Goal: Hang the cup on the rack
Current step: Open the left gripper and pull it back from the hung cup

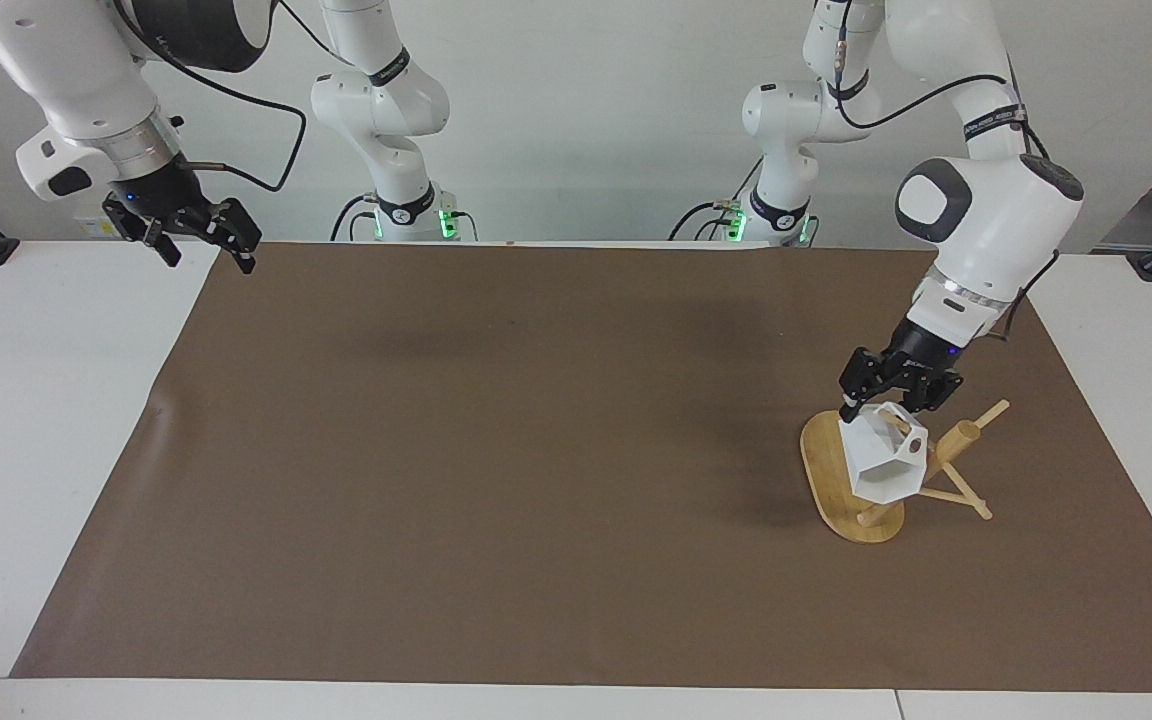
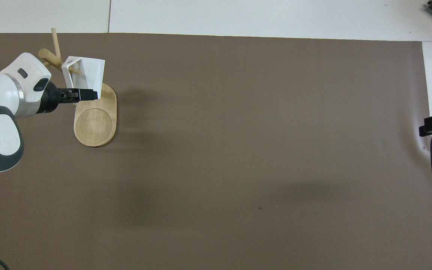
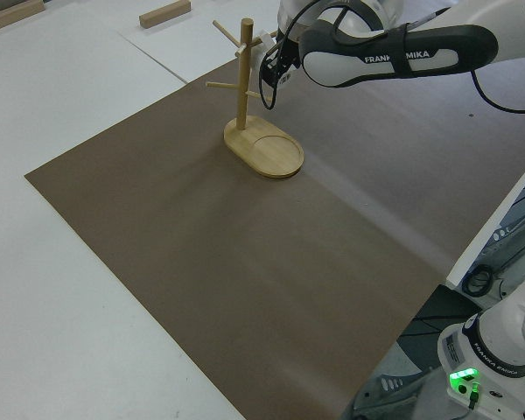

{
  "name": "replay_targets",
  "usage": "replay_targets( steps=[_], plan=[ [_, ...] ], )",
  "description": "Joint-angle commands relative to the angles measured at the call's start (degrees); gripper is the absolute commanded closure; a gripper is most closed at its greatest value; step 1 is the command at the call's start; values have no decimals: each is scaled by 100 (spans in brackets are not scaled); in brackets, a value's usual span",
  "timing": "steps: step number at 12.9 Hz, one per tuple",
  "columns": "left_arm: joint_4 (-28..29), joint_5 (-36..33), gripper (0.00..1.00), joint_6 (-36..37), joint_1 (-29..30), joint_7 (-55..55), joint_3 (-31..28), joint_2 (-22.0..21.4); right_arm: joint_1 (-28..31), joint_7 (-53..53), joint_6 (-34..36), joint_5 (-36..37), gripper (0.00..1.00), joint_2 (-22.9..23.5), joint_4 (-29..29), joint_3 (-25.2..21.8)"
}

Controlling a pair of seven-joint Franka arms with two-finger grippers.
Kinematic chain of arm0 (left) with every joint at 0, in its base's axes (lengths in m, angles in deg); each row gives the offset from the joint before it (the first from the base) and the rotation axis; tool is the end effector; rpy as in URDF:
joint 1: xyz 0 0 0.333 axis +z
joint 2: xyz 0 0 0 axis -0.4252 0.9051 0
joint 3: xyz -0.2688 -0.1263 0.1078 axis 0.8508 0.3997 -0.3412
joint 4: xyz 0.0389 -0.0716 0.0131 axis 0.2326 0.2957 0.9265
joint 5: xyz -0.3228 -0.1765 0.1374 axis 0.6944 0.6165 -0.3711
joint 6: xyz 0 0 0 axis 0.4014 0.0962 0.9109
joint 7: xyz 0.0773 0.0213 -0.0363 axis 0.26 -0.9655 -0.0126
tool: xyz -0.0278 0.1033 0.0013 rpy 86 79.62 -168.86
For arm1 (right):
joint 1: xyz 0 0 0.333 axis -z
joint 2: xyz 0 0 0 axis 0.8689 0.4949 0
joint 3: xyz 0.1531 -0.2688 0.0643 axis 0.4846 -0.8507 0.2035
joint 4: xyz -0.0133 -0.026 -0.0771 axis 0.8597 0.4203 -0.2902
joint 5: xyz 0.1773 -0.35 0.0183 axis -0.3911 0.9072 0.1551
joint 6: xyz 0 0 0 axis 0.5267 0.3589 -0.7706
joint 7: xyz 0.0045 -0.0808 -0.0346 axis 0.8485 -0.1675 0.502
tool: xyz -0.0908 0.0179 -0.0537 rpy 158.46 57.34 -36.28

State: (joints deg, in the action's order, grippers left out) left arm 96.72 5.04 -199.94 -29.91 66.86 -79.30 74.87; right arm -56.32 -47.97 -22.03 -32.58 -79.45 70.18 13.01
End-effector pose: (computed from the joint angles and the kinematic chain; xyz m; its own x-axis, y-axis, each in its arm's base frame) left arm 0.6009 -0.0654 0.4647 0.9532 -0.0076 0.3023 -0.0910 -0.9606 0.2627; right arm 0.5378 -0.0815 0.6183 0.9926 -0.1133 -0.0447 -0.1122 -0.9934 0.0251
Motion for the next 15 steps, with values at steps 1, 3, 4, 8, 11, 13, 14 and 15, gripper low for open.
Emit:
replay_targets(
  steps=[1, 3, 4, 8, 11, 13, 14, 15],
  plan=[
    [41, 58, 0, -68, 27, 17, 24, -17, 11, 138, -34, 43, 0, -65, 58, 19],
    [23, 58, 0, -59, 27, 17, 24, -17, 3, 147, -34, -1, 0, -74, 50, 28],
    [6, 49, 0, -42, 35, 17, 24, -17, -15, 147, -17, -10, 0, -82, 50, 36],
    [-73, -21, 0, 466, 62, -10, -10, -113, -32, 147, 10, -36, 0, -144, 41, 89],
    [-135, -300, 0, 1047, 62, 8, -107, -376, -50, 147, 10, -37, 0, -214, 41, 81],
    [-135, -748, 0, 1424, 53, 16, -107, -657, -41, 138, 19, -37, 0, -223, 50, 81],
    [-135, -872, 0, 1661, 53, 34, -116, -780, -41, 138, 19, -37, 0, -223, 50, 63],
    [-135, -1091, 0, 1881, 53, 86, -116, -877, -59, 147, 10, -37, 0, -223, 50, 37]
  ],
)
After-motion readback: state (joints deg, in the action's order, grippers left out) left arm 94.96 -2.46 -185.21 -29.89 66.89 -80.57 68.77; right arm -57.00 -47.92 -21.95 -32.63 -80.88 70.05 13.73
